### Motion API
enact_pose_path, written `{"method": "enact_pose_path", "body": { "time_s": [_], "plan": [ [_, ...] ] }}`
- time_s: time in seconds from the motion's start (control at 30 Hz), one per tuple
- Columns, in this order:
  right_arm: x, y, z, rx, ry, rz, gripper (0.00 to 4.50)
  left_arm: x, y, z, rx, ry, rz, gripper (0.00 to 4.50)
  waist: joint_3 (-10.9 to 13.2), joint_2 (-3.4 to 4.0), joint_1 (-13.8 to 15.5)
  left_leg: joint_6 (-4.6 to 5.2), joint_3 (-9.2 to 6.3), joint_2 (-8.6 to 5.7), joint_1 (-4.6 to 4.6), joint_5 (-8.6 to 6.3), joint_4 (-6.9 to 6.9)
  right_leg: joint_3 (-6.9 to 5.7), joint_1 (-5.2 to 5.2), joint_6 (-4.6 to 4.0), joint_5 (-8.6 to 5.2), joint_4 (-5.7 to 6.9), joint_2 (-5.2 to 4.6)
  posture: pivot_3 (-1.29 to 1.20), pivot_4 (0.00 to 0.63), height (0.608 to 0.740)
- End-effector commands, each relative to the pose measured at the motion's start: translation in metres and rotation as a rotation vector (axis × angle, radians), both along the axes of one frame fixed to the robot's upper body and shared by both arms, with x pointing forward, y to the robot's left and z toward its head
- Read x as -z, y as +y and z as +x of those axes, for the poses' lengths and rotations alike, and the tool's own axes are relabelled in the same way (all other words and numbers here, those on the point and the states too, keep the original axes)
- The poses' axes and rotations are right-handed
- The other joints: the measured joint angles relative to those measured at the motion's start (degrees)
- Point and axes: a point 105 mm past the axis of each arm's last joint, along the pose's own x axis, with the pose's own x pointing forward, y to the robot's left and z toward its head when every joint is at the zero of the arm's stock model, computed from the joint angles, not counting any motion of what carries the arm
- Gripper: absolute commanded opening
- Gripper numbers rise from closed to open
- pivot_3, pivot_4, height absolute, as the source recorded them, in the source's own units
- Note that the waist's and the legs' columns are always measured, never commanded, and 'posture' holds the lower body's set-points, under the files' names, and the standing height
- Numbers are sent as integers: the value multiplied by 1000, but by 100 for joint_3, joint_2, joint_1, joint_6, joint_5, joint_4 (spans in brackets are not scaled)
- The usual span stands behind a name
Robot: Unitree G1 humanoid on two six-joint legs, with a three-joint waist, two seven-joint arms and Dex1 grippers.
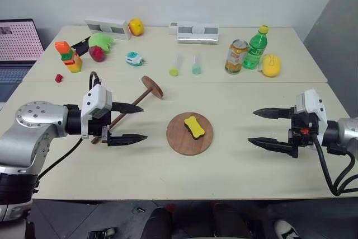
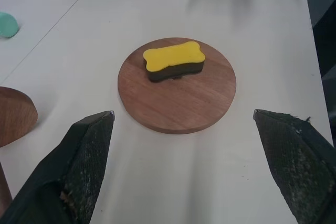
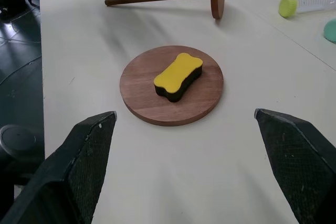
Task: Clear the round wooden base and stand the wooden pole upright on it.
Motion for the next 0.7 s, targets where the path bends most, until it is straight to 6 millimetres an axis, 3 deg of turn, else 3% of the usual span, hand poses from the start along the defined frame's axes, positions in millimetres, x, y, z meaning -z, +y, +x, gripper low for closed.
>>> {"method": "enact_pose_path", "body": {
  "time_s": [0.03,0.47,0.7],
  "plan": [
    [-10,3,-2,-22,-55,-2,4414,-9,-2,-2,33,-17,0,4448,0,0,1,0,0,0,0,0,0,0,0,0,0,0,0,0,150,740],
    [-10,6,4,23,-28,14,4414,-15,-3,6,11,-36,-19,4448,0,-1,-5,0,-1,0,0,0,1,-1,0,0,0,2,0,0,150,740],
    [-17,28,13,62,-93,23,4414,-15,-6,3,31,-58,-36,4448,0,-1,-18,0,-2,1,0,0,1,-1,-2,0,0,3,0,0,150,740]
  ]
}}
